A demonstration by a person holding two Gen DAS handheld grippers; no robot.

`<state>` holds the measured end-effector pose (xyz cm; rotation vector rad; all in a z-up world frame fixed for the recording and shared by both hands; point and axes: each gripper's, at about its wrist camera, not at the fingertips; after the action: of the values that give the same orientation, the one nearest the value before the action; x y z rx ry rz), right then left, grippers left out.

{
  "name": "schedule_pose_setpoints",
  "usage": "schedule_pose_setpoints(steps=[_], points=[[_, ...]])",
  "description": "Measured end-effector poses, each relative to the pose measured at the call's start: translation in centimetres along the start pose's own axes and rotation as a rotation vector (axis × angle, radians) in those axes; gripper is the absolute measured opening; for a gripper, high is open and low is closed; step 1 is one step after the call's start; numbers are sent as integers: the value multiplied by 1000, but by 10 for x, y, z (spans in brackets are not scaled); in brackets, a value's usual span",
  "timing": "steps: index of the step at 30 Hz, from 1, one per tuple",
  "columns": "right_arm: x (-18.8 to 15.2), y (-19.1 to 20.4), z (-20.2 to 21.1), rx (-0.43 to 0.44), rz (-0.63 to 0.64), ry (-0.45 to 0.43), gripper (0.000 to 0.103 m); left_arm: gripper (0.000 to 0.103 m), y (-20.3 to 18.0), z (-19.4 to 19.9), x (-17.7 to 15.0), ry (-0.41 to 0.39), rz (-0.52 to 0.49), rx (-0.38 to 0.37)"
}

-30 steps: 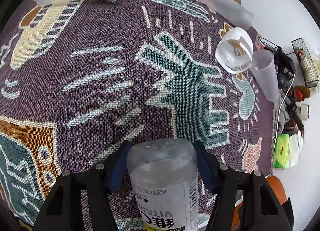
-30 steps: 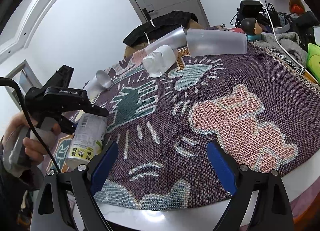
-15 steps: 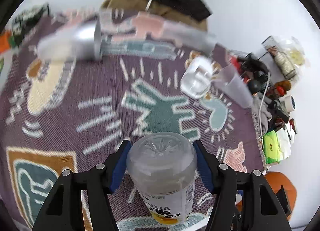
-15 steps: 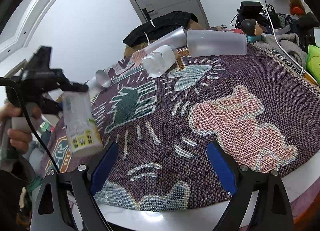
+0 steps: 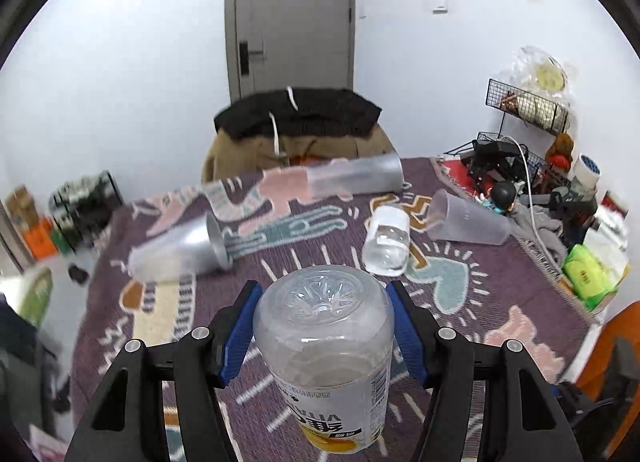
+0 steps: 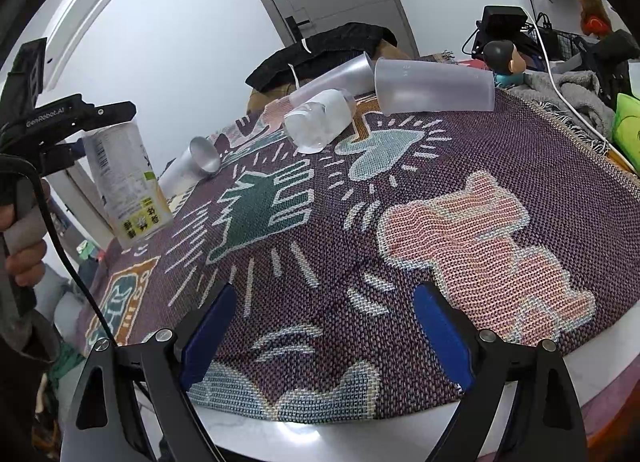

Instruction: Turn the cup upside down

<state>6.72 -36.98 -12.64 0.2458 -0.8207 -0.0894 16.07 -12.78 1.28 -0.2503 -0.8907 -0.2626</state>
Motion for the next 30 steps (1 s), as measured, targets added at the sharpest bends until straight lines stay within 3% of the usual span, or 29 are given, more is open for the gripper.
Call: schedule_pose_setpoints(steps=[4,8,17,24,30], points=[[0,-2,-1,-4,-4,2,91,65,-6,-7,-7,-56,-62,36],[0,-4,-3,-8,-10,5,91,65,-8,-19,-14,-92,-68,18],[5,-7,-2,-21,-19,-19,91,65,-13,-43,-38,-63,-62,-6],[3,-8,-5,-19,-24,-8,91,67,-27,-40,-51,-59,-165,40],[3,-5,-4,-14,-14,-8,91,74,-21,-30,-49,-52,-121,-6]])
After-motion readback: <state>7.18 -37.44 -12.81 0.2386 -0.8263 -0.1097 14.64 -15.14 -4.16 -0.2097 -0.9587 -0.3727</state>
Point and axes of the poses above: each gripper's, at about its wrist camera, not at the fingertips, and z roughly against the way its jaws point, y to its left, x to its top, and after that the axes turned 11 degrees about -x, right-handed
